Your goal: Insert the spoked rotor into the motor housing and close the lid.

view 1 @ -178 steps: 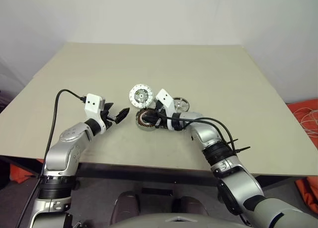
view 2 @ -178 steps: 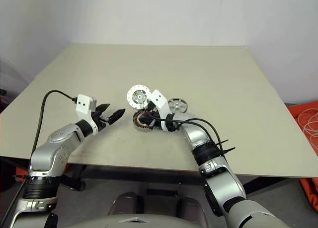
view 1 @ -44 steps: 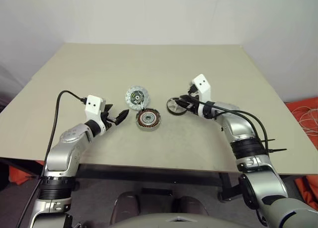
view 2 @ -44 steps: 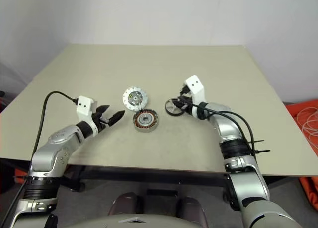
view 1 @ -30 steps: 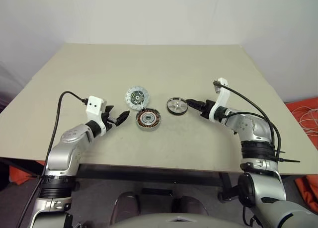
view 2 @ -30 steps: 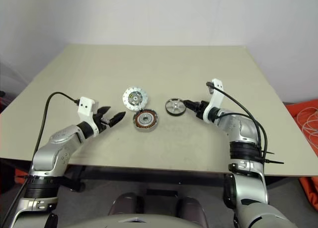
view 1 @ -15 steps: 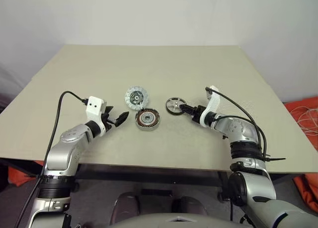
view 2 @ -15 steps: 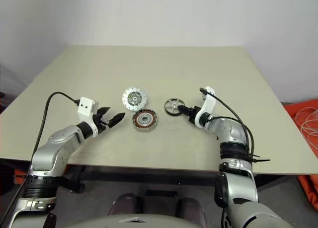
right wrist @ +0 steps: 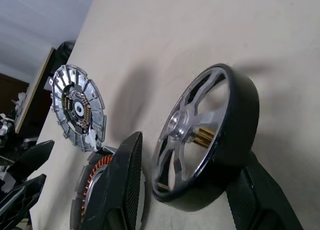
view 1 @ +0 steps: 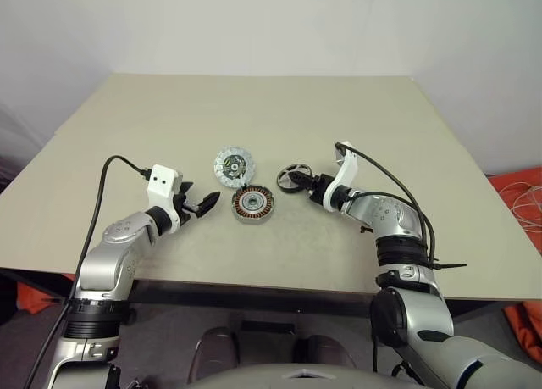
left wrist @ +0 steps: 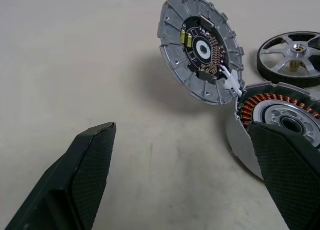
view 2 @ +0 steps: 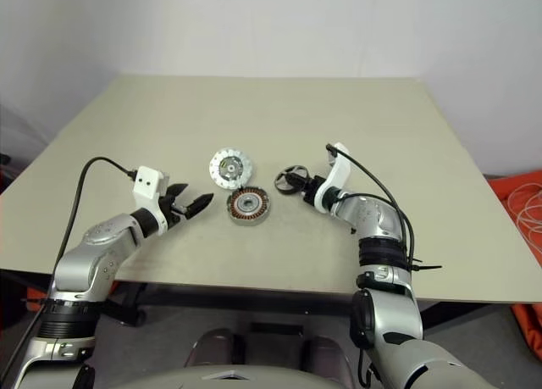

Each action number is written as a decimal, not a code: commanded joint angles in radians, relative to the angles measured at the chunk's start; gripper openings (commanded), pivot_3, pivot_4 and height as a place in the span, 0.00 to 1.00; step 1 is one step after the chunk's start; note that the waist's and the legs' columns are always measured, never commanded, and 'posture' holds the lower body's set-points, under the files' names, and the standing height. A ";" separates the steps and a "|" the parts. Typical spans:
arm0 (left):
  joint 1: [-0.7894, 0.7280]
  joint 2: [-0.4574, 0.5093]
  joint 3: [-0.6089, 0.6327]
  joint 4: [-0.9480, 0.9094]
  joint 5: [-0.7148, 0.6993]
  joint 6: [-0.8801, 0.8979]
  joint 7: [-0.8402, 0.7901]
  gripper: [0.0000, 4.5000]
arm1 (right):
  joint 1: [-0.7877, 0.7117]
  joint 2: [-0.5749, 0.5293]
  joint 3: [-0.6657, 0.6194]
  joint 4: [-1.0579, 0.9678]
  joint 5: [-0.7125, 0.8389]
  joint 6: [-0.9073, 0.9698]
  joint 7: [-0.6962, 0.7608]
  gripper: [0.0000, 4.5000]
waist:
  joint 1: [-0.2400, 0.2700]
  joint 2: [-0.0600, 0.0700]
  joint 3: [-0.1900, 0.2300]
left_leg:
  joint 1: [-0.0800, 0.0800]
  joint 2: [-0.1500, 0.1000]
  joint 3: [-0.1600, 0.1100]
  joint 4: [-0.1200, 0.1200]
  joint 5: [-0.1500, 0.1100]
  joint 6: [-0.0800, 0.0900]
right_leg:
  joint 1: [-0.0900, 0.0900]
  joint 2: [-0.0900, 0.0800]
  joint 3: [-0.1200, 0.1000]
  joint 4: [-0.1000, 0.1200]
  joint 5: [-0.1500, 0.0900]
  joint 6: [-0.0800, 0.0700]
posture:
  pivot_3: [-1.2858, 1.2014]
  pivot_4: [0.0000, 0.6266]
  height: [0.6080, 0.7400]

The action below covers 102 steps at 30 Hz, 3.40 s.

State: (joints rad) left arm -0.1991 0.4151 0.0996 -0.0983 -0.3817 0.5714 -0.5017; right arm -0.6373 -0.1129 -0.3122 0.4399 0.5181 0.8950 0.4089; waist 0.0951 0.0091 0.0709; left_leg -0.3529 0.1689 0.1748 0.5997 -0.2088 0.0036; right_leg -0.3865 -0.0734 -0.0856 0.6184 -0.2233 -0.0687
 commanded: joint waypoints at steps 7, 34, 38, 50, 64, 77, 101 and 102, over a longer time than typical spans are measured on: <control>-0.004 0.004 0.016 -0.061 -0.030 0.007 -0.019 1.00 | -0.018 -0.012 0.002 -0.034 0.015 -0.035 -0.027 0.25 | 0.003 0.000 0.000 | 0.001 0.000 0.000 0.000 0.000 0.000 | 0.001 0.000 0.000 0.000 0.000 0.000 | 0.52 0.00 1.00; 0.043 0.121 0.038 -0.156 -0.174 0.181 -0.122 1.00 | -0.005 -0.067 0.234 -0.170 0.086 0.069 0.258 0.25 | 0.001 0.000 0.000 | 0.002 0.000 0.001 -0.003 0.001 -0.001 | 0.001 0.000 0.001 -0.002 -0.002 0.003 | 0.52 0.00 1.00; 0.045 0.118 0.033 -0.155 -0.168 0.174 -0.119 1.00 | -0.002 -0.106 0.264 -0.153 0.024 -0.002 0.279 0.25 | 0.001 0.000 0.000 | 0.001 0.000 0.001 -0.003 0.001 -0.001 | 0.000 0.000 0.001 -0.002 -0.001 0.001 | 0.52 0.00 1.00; 0.036 0.098 0.008 -0.145 -0.145 0.164 -0.111 1.00 | 0.038 -0.230 0.216 -0.088 -0.004 -0.012 0.277 0.25 | 0.001 0.000 0.000 | 0.001 -0.001 0.001 -0.003 0.001 -0.001 | 0.001 0.000 0.001 -0.002 -0.001 0.000 | 0.52 0.00 1.00; 0.048 0.110 0.006 -0.149 -0.133 0.168 -0.113 1.00 | 0.005 -0.117 -0.031 -0.062 0.169 0.277 0.072 0.59 | 0.001 0.000 0.000 | 0.002 -0.001 0.001 -0.003 0.001 -0.001 | 0.001 0.000 0.001 -0.002 0.000 0.000 | 0.52 0.00 1.00; 0.070 0.119 0.014 -0.167 -0.135 0.170 -0.102 1.00 | 0.072 -0.115 -0.023 -0.129 0.158 0.373 0.005 0.59 | 0.003 0.000 0.000 | 0.002 -0.001 0.001 -0.003 0.001 -0.001 | 0.002 0.000 0.001 -0.002 -0.001 0.000 | 0.52 0.00 1.00; 0.063 0.122 -0.005 -0.159 -0.095 0.154 -0.098 1.00 | -0.027 0.006 -0.025 -0.032 0.153 0.248 -0.038 0.51 | 0.000 0.000 0.000 | 0.003 0.000 0.001 -0.003 0.002 -0.003 | 0.001 0.000 0.001 0.000 -0.002 0.003 | 0.52 0.00 1.00; 0.062 0.122 -0.006 -0.158 -0.093 0.153 -0.099 1.00 | -0.027 0.006 -0.026 -0.032 0.155 0.246 -0.039 0.45 | 0.000 0.000 0.000 | 0.003 0.000 0.001 -0.003 0.002 -0.003 | 0.001 0.000 0.001 0.000 -0.002 0.004 | 0.52 0.00 1.00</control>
State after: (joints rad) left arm -0.1226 0.5284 0.0943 -0.2268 -0.4821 0.7461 -0.5980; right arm -0.6380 -0.1095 -0.3306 0.4159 0.6597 1.1553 0.3686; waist 0.0947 0.0090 0.0709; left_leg -0.3499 0.1685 0.1754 0.5969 -0.2072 0.0008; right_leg -0.3857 -0.0730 -0.0842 0.6184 -0.2255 -0.0654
